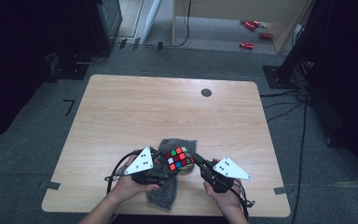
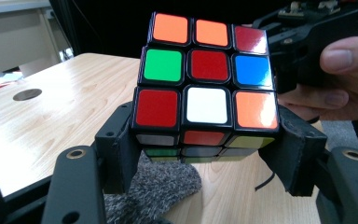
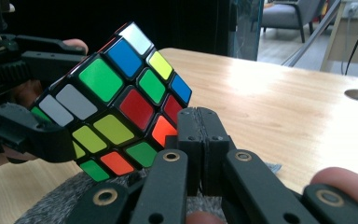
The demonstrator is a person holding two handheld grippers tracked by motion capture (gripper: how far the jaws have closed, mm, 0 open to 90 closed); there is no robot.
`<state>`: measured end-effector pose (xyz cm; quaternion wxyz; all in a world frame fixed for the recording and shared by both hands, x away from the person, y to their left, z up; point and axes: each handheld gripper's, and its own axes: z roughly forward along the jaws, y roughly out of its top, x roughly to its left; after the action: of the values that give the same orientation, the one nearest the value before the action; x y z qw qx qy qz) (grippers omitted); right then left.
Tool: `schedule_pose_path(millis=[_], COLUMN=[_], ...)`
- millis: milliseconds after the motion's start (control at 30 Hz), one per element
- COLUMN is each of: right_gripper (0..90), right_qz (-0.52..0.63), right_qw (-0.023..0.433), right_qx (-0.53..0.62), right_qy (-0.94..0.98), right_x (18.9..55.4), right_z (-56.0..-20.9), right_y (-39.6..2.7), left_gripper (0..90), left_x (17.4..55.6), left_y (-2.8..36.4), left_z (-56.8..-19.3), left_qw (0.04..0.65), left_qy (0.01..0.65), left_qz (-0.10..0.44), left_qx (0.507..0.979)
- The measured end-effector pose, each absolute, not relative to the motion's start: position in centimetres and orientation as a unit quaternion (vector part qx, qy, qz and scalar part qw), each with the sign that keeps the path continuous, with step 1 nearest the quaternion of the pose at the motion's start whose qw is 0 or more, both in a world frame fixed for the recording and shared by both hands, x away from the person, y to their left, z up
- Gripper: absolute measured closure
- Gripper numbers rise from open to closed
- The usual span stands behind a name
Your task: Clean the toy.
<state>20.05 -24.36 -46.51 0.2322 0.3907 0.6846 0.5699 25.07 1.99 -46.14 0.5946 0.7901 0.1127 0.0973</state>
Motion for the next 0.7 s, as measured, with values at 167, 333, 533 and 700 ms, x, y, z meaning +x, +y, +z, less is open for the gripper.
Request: schedule_pose_path(millis=[167,333,533,700], right_gripper=[90.0,90.0,88.5,89.7], right_qz=[0.572,0.573,0.573,0.582], right_qw=[0.223,0.217,0.208,0.193], right_qx=[0.395,0.396,0.394,0.389], right_qy=[0.684,0.683,0.688,0.687], right_x=[20.12,20.13,20.02,19.85], right_z=[-46.59,-46.63,-46.78,-46.68], right_y=[-24.36,-24.41,-24.27,-23.90], left_gripper=[35.0,34.9,34.7,34.9], left_x=[25.09,25.05,24.89,24.82], left_y=[2.05,2.02,1.71,1.59], left_z=[-46.16,-46.18,-46.24,-46.48], left_qw=[0.597,0.598,0.598,0.597], left_qy=[0.113,0.111,0.110,0.110], left_qz=[0.095,0.092,0.091,0.090], left_qx=[0.788,0.788,0.789,0.789])
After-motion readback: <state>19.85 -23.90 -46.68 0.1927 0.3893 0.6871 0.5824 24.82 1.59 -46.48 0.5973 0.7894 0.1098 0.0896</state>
